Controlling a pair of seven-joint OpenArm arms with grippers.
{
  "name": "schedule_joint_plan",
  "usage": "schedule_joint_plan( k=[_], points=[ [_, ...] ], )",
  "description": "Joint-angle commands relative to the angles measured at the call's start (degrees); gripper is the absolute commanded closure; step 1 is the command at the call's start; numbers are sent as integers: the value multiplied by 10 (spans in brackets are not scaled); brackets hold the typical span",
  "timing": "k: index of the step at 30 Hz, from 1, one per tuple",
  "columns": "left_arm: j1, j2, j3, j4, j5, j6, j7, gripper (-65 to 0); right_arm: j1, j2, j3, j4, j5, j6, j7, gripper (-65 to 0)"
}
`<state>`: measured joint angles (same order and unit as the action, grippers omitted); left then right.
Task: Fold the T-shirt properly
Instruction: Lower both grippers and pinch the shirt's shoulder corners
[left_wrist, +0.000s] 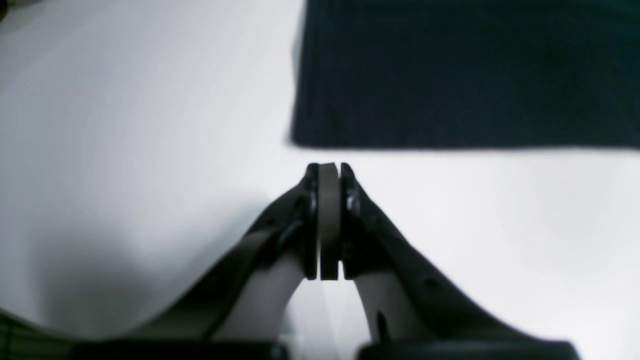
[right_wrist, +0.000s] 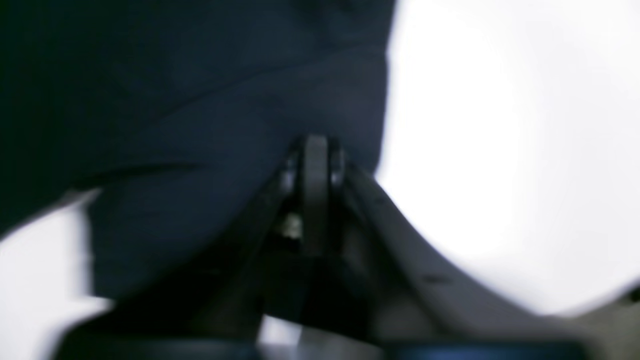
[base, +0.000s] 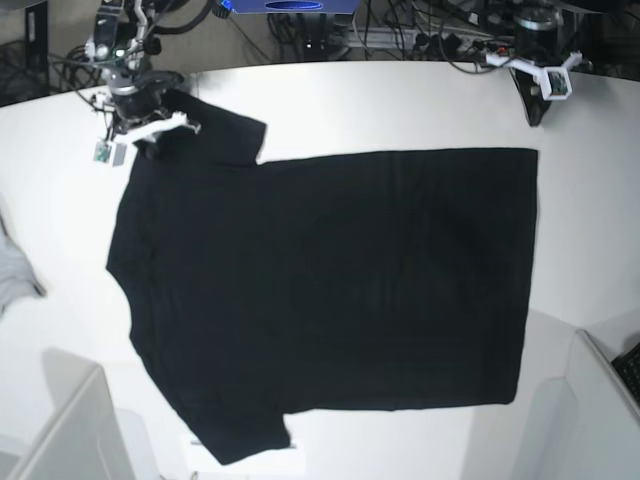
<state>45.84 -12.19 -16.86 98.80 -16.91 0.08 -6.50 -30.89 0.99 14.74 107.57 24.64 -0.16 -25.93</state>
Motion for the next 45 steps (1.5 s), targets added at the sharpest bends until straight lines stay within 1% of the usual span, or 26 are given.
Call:
schedule_joint_plan(
  k=[1, 2, 3, 4, 6, 8, 10, 12, 13, 14, 16, 19, 21, 23, 27, 28, 31, 32, 34, 38, 39, 43, 45],
  points=[
    [-3, -5, -3, 12, -2, 2, 8, 0, 1, 12, 2, 8, 27, -1, 5, -216],
    [-16, -6, -3, 12, -2, 1, 25, 0, 3, 20, 2, 7, 64, -1, 1, -284],
    [-26, -6, -3, 11, -3, -2, 36, 0, 3, 26, 2, 6, 94, -1, 0, -329],
    [-38, -6, -3, 10, -3, -14, 45, 0, 4, 34, 2, 6, 122, -1, 0, -368],
    [-53, -4, -3, 13, -3, -44, 59, 0, 5, 53, 2, 6, 172, -1, 0, -413],
    [-62, -4, -3, 15, -3, -64, 61, -114, 5, 67, 2, 5, 203, -1, 1, -419],
    [-71, -4, -3, 14, -3, -65, 66, -222, 5, 70, 2, -5, 216, -1, 2, -419],
    [-76, -4, -4, 14, -4, -65, 77, -301, 5, 69, 22, -20, 216, -1, 1, -419],
    [-77, -4, -9, 15, -10, -66, 80, -331, 6, 64, 38, -29, 216, -1, 0, -419],
    [-76, -4, -16, 15, -32, -67, 81, -355, 6, 59, 50, -38, 216, -1, 0, -419],
    [-76, -6, -35, 15, -101, -67, 96, -385, 6, 56, 69, -50, 216, -1, 0, -419],
    [-74, -39, -65, 13, -223, -68, 138, -392, 6, 57, 82, -63, 216, 4, 0, -419],
    [-74, -59, -76, 10, -285, -68, 163, -393, 6, 57, 82, -65, 216, 35, 0, -419],
    [-74, -76, -76, 10, -313, -68, 171, -393, 6, 54, 82, -76, 216, 55, 0, -419],
    [-77, -80, -75, 10, -318, -72, 175, -411, 13, 53, 79, -119, 216, 65, 0, -419],
    [-77, -80, -75, 9, -318, -82, 175, -420, 14, 53, 79, -130, 216, 72, 0, -417],
    [-77, -79, -76, 0, -318, -138, 175, -420, 9, 52, 77, -141, 216, 86, 0, -417],
    [-78, -79, -76, -7, -318, -150, 175, -420, 2, 52, 76, -141, 216, 94, 0, -417],
    [-79, -79, -76, -25, -318, -152, 175, -420, -8, 51, 60, -140, 216, 111, 0, -413],
    [-88, -77, -76, -45, -319, -152, 175, -418, -16, 51, 31, -144, 216, 127, 0, -333],
    [-90, -77, -76, -48, -319, -152, 175, -416, -16, 51, 23, -147, 216, 128, 0, -323],
    [-91, -75, -76, -52, -320, -152, 175, -416, -15, 51, 15, -158, 216, 128, 0, -311],
    [-97, -67, -76, -53, -320, -152, 176, -416, -15, 51, 16, -167, 216, 128, 1, -306]
  ],
)
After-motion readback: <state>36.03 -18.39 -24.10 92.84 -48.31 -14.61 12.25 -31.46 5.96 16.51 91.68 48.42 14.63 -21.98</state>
